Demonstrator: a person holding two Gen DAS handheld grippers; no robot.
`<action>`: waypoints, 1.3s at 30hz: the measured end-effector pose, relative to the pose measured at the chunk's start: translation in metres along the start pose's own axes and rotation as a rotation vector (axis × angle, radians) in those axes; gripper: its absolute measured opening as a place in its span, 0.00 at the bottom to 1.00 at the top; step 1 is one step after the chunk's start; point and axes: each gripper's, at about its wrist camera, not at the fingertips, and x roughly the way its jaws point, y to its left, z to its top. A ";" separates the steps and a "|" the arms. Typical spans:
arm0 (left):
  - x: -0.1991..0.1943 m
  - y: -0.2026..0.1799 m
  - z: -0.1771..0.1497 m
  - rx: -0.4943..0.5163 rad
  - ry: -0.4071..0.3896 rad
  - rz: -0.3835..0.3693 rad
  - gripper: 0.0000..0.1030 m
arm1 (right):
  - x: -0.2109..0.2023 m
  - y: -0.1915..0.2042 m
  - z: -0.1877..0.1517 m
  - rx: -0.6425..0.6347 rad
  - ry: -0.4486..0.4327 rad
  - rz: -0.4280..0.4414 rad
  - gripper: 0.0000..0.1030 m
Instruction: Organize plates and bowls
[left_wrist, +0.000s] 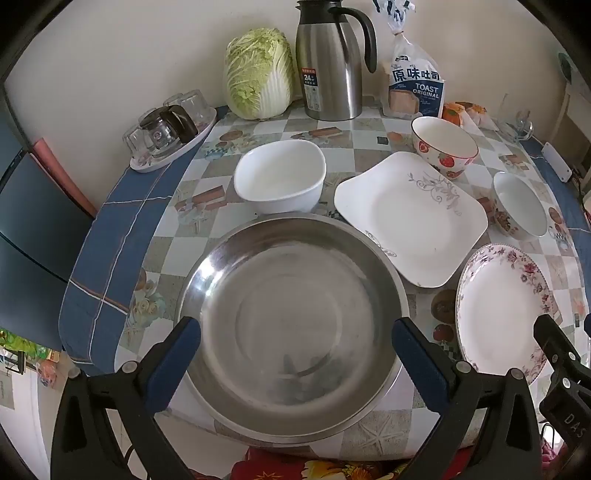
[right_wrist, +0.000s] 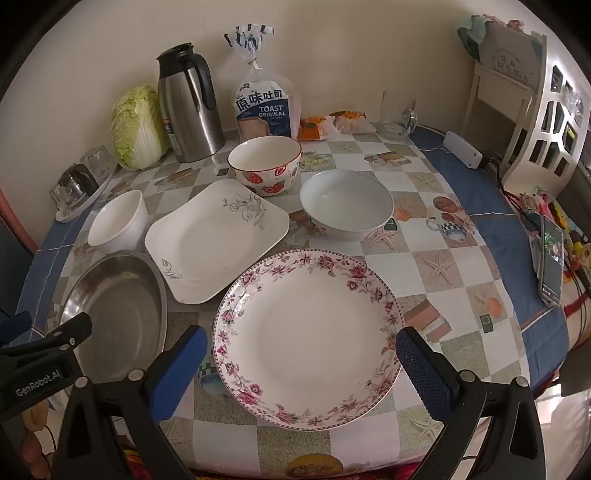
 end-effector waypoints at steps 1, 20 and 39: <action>0.000 0.000 0.000 0.001 0.000 0.003 1.00 | 0.000 0.000 0.000 -0.001 0.003 -0.002 1.00; 0.004 -0.001 0.000 0.000 0.007 0.009 1.00 | 0.001 -0.001 0.000 -0.001 -0.001 -0.001 1.00; 0.005 -0.001 -0.001 0.002 0.013 0.010 1.00 | 0.002 -0.001 -0.001 0.002 0.000 0.001 1.00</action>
